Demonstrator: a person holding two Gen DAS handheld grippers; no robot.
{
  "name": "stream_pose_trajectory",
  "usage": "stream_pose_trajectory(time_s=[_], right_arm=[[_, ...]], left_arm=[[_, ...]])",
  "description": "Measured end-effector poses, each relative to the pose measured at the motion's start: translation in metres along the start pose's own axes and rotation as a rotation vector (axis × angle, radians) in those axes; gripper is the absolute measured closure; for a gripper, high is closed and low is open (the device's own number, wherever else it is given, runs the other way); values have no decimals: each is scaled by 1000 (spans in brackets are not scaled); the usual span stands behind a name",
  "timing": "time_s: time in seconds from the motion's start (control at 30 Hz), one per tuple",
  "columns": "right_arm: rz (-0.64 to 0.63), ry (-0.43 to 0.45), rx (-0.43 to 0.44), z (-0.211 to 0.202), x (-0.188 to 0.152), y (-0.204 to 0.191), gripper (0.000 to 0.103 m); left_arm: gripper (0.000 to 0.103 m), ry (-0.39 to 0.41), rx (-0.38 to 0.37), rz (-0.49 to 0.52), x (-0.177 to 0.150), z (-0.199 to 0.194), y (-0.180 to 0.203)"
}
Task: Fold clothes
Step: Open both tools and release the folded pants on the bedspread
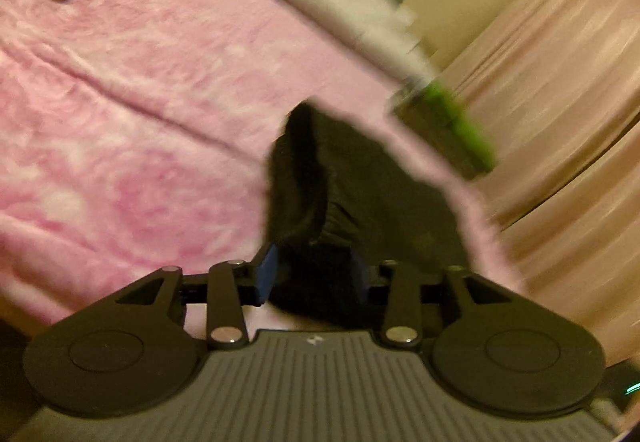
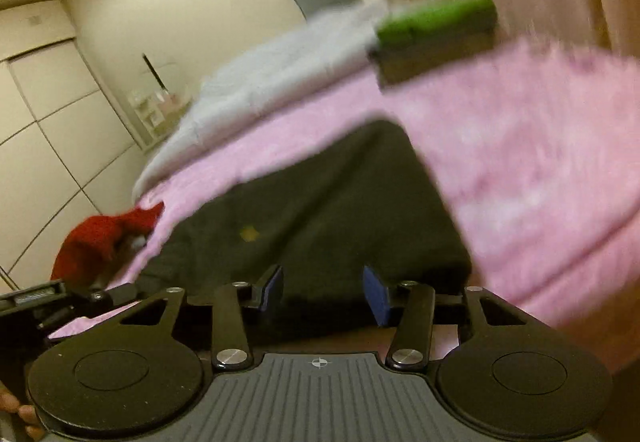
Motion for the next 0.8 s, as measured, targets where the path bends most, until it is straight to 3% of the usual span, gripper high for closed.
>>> stream_pose_trajectory(time_s=[0.1,0.2,0.33,0.8], right_arm=[[-62,20,-37,-12,2,-10,57],[-138,32,-95,-21,0,-26,56],[-186,-5,-165,-26,-9,-35,56],[-192,30,-213,-66,-15,-36,56]], left_arm=[[74,-24,64,47,-7,-5,0],[74,-40,132,127,-12,-18,5],[74,-58,155,163,-16,-32,14],[72,-67,103,244,-37,-63,40]])
Point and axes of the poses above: each gripper's, at about its wrist camera, not at the fingertips, and z roughly the way its jaws point, y to its right, x to its top, the point moved 10 cm from there along z, roughly the way its jaws point, and after that the axes turned 12 degrees about -x, right-handed, at the moved point
